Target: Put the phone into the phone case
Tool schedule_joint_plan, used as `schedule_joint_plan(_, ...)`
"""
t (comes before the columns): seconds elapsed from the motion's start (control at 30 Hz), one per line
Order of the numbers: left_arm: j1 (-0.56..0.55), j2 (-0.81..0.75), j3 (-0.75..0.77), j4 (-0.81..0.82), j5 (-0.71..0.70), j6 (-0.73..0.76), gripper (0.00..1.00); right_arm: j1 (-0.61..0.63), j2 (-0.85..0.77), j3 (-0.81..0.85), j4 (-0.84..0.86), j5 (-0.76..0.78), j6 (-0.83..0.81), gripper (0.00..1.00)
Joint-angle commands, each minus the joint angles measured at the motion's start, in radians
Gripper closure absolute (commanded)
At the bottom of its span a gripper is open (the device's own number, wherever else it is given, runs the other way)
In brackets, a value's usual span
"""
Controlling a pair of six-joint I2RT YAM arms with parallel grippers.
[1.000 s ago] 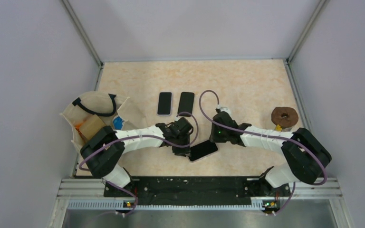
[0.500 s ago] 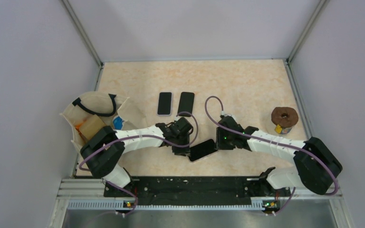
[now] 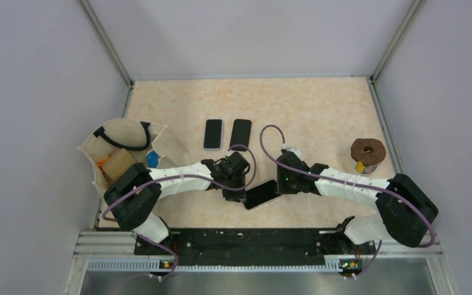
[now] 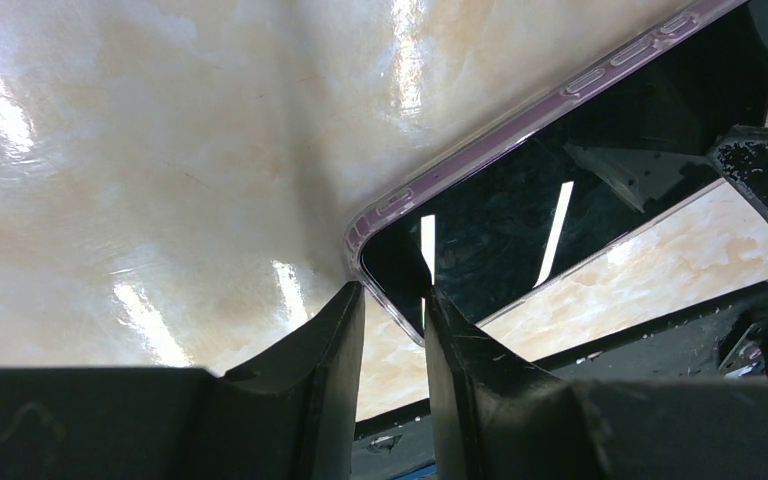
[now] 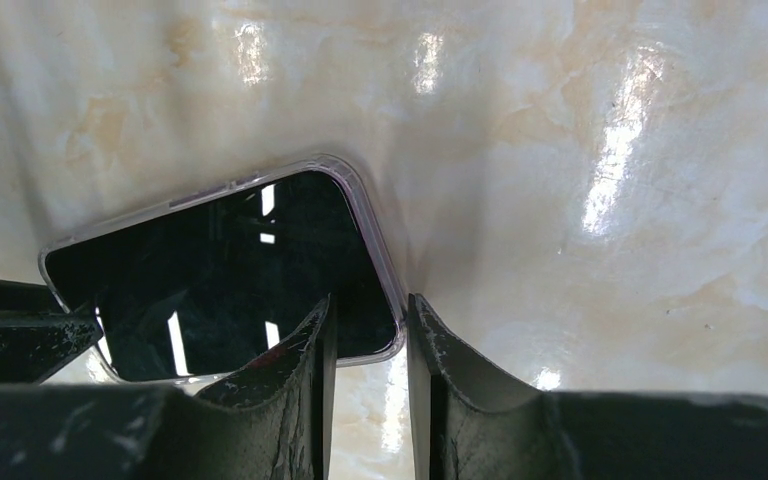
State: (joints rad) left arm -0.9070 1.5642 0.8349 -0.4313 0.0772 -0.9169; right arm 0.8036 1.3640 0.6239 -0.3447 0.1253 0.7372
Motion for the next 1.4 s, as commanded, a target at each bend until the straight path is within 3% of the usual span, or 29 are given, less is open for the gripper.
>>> schedule_joint_plan(0.0, -0.001, -0.01, 0.032, 0.013, -0.022, 0.017, 0.65, 0.032, 0.142, -0.091, -0.032, 0.017, 0.003, 0.75)
schedule_joint_plan(0.13, 0.001, -0.056, 0.085, -0.061, -0.084, 0.081, 0.54, -0.03, 0.033, -0.027, -0.054, -0.031, -0.029, 0.67)
schedule_joint_plan(0.23, 0.003, -0.094, 0.141, -0.095, -0.138, 0.176, 0.4, -0.073, -0.048, 0.054, -0.071, -0.075, -0.042, 0.51)
schedule_joint_plan(0.37, -0.001, -0.073, 0.25, -0.093, -0.068, 0.401, 0.24, -0.143, -0.151, 0.147, -0.098, -0.084, -0.029, 0.31)
schedule_joint_plan(0.47, -0.006, -0.013, 0.31, -0.071, 0.017, 0.551, 0.12, -0.226, -0.24, 0.157, -0.113, -0.07, -0.004, 0.24)
schedule_joint_plan(0.73, -0.036, 0.147, 0.401, -0.065, 0.024, 0.735, 0.01, -0.315, -0.403, 0.165, -0.168, -0.04, 0.016, 0.18)
schedule_joint_plan(1.37, -0.15, 0.205, 0.293, 0.058, 0.031, 0.886, 0.01, -0.339, -0.446, 0.122, -0.187, -0.048, 0.018, 0.12)
